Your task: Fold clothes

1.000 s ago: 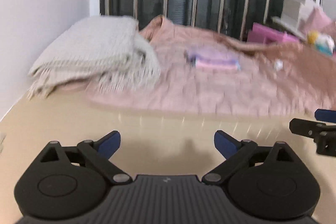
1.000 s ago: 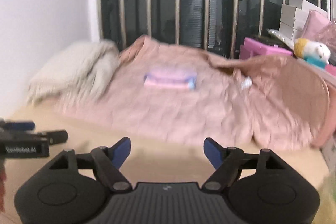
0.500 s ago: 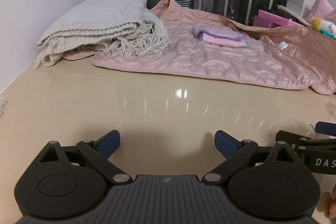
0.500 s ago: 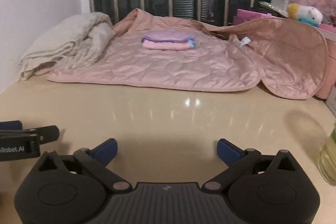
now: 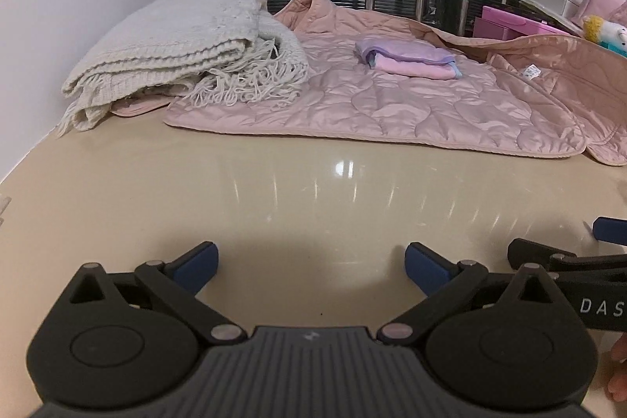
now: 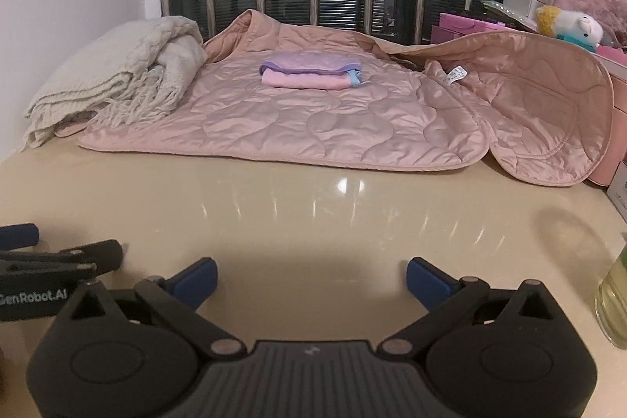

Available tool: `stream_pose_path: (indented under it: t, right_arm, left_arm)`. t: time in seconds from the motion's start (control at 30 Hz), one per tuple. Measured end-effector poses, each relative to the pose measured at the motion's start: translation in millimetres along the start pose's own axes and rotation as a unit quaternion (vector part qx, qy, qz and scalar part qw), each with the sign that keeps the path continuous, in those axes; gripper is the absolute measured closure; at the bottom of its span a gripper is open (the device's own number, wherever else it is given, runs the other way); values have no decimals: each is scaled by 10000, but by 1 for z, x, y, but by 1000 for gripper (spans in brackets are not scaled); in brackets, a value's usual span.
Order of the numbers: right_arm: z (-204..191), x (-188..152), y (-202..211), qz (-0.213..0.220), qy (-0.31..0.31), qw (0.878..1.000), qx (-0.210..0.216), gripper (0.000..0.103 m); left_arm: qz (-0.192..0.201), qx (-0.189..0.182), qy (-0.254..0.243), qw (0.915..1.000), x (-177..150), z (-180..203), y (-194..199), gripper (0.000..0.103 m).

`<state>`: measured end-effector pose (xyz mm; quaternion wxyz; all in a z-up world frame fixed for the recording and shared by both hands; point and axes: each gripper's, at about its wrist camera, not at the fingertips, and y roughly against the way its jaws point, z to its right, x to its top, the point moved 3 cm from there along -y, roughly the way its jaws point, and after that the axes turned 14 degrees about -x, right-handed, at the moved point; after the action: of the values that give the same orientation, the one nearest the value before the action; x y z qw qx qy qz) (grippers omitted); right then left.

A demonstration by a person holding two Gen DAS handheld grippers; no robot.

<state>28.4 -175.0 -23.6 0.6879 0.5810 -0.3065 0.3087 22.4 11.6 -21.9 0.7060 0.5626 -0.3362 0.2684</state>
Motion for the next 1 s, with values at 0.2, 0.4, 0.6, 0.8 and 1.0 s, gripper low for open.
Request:
stream_pose_path:
  t: [0.2, 0.4, 0.6, 0.8, 1.0]
  right_arm:
    - [2, 1, -2, 4, 33, 10000, 62, 0]
    - [3, 1, -2, -13, -52, 10000, -47, 0]
    - [4, 1, -2, -8, -24, 10000, -27, 0]
    - [5, 1, -2, -11, -20, 10000, -25, 0]
    - [5, 1, -2, -9, -19, 10000, -25, 0]
  left_arm:
    - [-5, -26, -26, 10000, 0, 0, 1, 1]
    - [-7, -40, -45, 10000, 0, 3, 1, 1]
    - [-6, -122, -46, 9999, -1, 0, 1, 0]
    - [-13, -84, -47, 10000, 0, 2, -1, 1]
    - [2, -28, 15, 10000, 0, 2, -1, 1]
